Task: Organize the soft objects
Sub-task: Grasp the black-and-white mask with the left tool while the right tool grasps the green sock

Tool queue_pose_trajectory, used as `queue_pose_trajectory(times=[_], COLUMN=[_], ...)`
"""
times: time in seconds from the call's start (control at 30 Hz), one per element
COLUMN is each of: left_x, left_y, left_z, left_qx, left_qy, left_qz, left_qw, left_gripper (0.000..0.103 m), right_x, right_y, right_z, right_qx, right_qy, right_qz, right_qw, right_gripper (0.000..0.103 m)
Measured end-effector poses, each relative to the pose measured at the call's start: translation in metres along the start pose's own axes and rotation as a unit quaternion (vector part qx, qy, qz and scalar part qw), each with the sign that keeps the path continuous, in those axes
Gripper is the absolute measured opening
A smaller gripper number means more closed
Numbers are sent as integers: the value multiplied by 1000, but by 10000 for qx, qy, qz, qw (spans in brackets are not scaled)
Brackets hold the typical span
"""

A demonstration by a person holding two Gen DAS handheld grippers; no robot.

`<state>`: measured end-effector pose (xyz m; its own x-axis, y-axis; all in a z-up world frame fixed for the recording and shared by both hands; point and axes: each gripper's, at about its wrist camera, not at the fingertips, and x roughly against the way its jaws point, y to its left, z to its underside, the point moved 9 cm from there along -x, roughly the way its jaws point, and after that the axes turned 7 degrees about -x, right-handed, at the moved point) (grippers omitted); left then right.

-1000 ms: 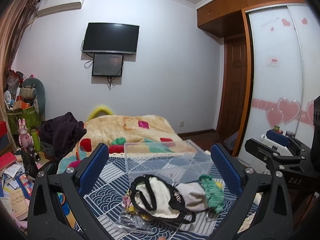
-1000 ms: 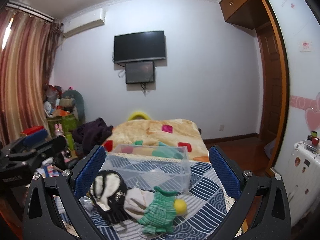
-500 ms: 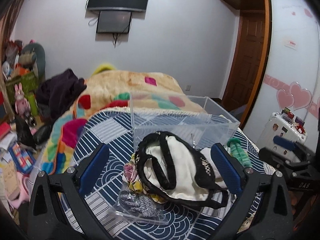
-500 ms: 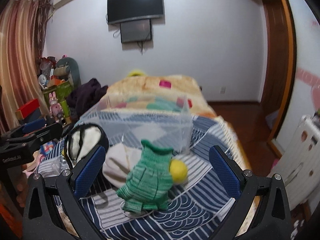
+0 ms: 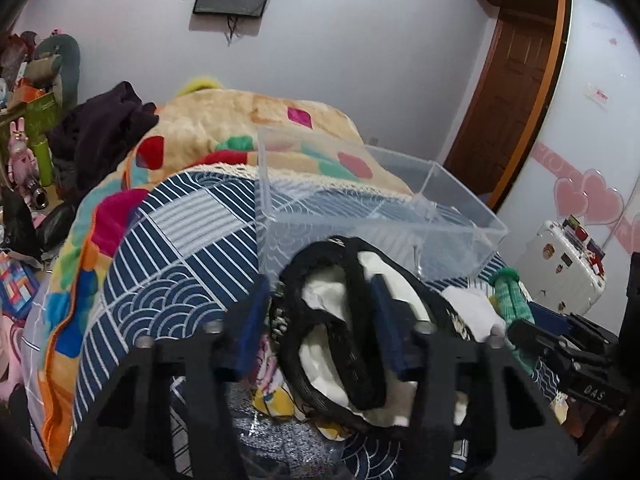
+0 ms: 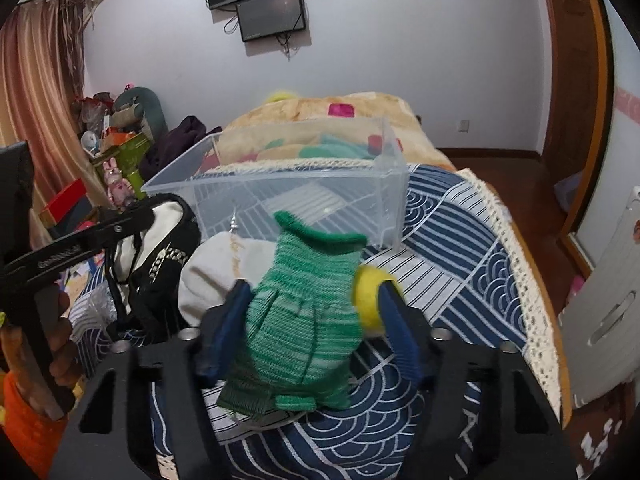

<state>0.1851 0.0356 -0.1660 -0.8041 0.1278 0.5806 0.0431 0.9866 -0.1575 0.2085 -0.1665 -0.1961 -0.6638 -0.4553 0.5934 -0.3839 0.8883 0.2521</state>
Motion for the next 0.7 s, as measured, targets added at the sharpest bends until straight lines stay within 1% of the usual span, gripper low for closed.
queue_pose_trajectory(times=[0.03, 0.1, 0.23, 0.33, 0.5, 0.7], left_x=[0, 2, 11, 21, 45, 65], left_y=[0, -1, -1, -3, -16, -25], left_z=[1, 2, 0, -3, -14, -32], left_qx=[-11, -20, -62, -165, -407, -488], left_qy=[11, -19, -145, -261, -587, -875], left_qz=[2, -1, -25, -66, -83, 10], left_qw=[10000, 10000, 9999, 9995, 9974, 9950], left_gripper=[39, 35, 25, 23, 20, 19], right_x=[-1, -1, 2, 4, 14, 29], right_y=[1, 2, 4, 5, 2, 2], right_z=[1, 3, 1, -4, -13, -27], right_qx=[-9, -10, 43, 53, -12, -43], right_qy=[40, 56, 14, -33, -220, -472], right_qz=[-52, -91, -119, -102, -100, -138], right_qw=[10000, 9999, 9999, 9999, 9997, 9988], right_gripper=[47, 42, 26, 17, 15, 15])
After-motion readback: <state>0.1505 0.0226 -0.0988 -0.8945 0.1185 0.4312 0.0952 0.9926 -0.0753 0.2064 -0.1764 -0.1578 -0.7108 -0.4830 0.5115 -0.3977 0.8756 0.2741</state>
